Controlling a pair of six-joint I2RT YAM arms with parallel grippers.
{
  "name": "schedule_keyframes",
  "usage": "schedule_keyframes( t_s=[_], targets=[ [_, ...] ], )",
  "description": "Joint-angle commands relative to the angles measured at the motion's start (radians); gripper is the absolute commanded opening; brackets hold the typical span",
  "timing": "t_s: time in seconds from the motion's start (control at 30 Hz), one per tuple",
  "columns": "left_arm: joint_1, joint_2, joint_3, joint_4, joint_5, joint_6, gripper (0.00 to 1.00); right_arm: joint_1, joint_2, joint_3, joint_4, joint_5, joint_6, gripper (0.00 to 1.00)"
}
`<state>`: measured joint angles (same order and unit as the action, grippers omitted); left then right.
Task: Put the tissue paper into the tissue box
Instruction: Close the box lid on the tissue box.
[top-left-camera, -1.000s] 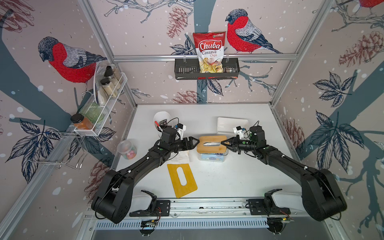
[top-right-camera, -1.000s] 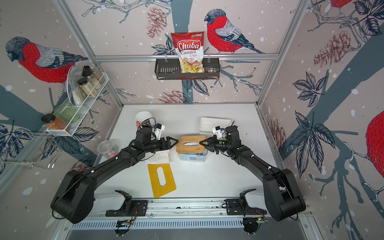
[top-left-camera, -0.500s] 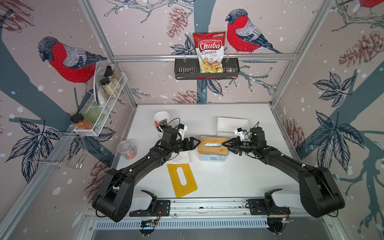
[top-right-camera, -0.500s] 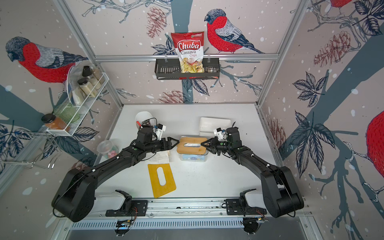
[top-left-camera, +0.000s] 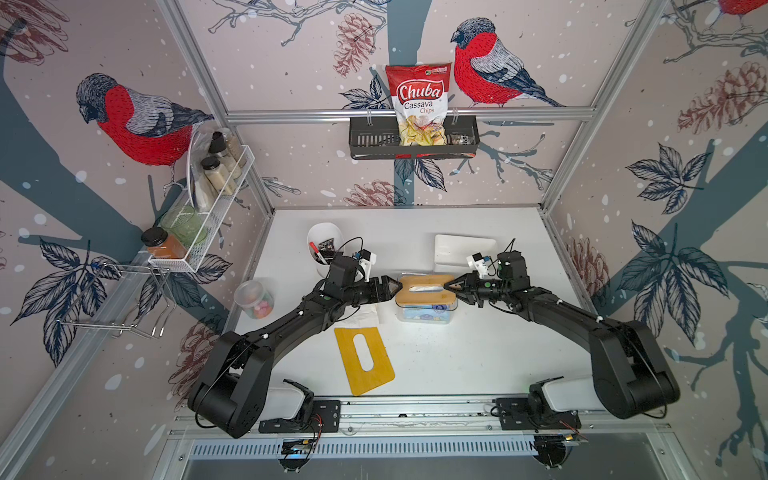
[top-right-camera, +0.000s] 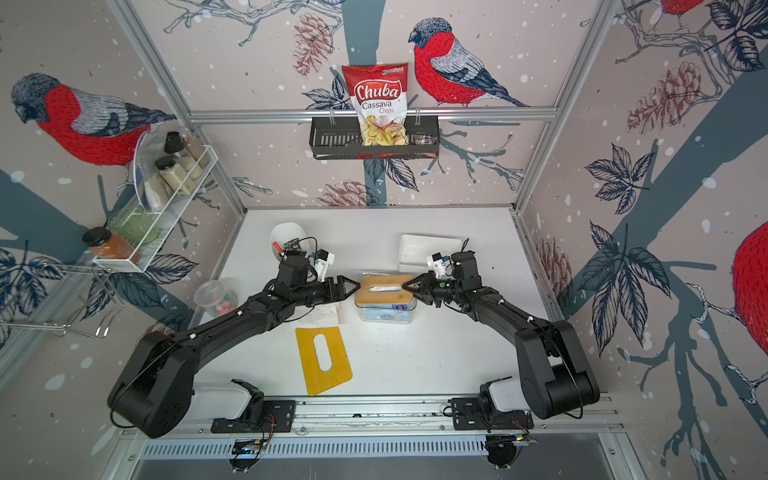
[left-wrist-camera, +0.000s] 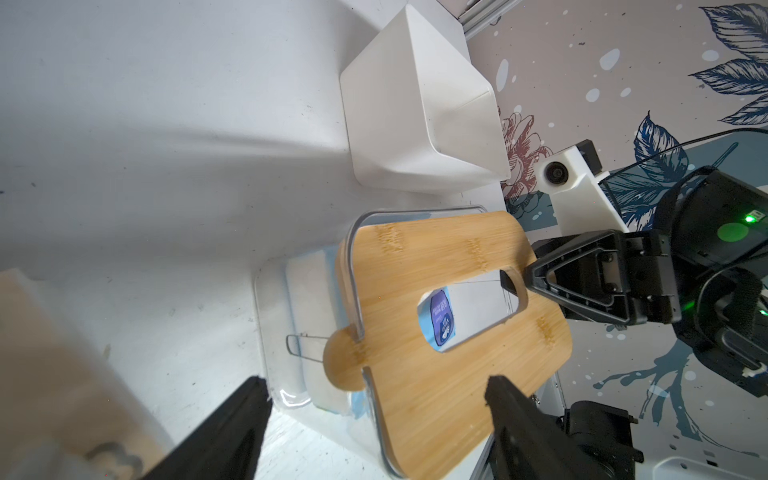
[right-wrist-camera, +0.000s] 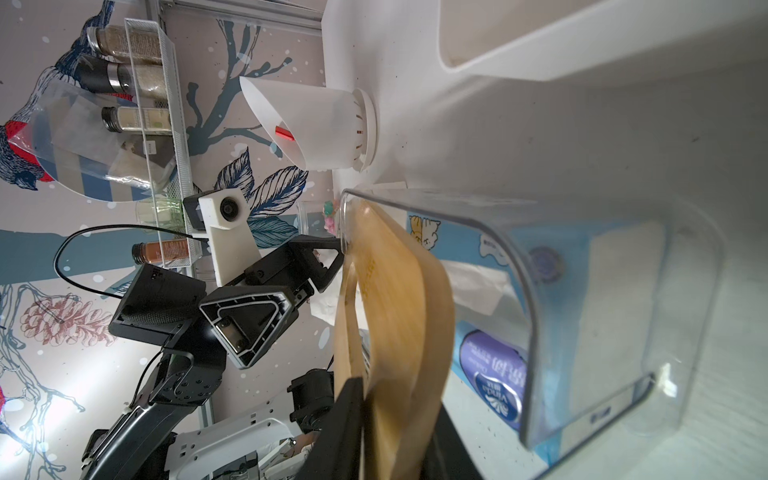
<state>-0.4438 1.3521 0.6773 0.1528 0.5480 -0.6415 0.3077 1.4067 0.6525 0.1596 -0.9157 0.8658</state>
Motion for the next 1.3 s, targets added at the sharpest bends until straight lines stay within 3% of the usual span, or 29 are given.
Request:
schedule_keyframes(
  t_s=[0.0, 0.6, 0.83, 1.27],
  targets=[
    [-0.007, 0.008, 0.005, 0.04, 0.009, -0.004, 0.85, 0.001, 0.008, 0.012, 0.005, -0.02, -0.046, 0.26],
    [-0.036, 0.12, 0.053, 0.06, 0.004, -0.015, 0.85, 0.007, 0.008, -0.005, 0.085, -0.035, -0.007, 0.22],
    [-0.038, 0.173, 0.073, 0.113, 0.054, -0.054, 0.86, 0.008, 0.012, -0.008, 0.082, -0.031, -0.01, 0.22],
    [-0.038, 0.16, 0.036, 0.218, 0.156, -0.153, 0.85, -0.002, -0.002, 0.016, -0.017, 0.02, -0.07, 0.33]
  ],
)
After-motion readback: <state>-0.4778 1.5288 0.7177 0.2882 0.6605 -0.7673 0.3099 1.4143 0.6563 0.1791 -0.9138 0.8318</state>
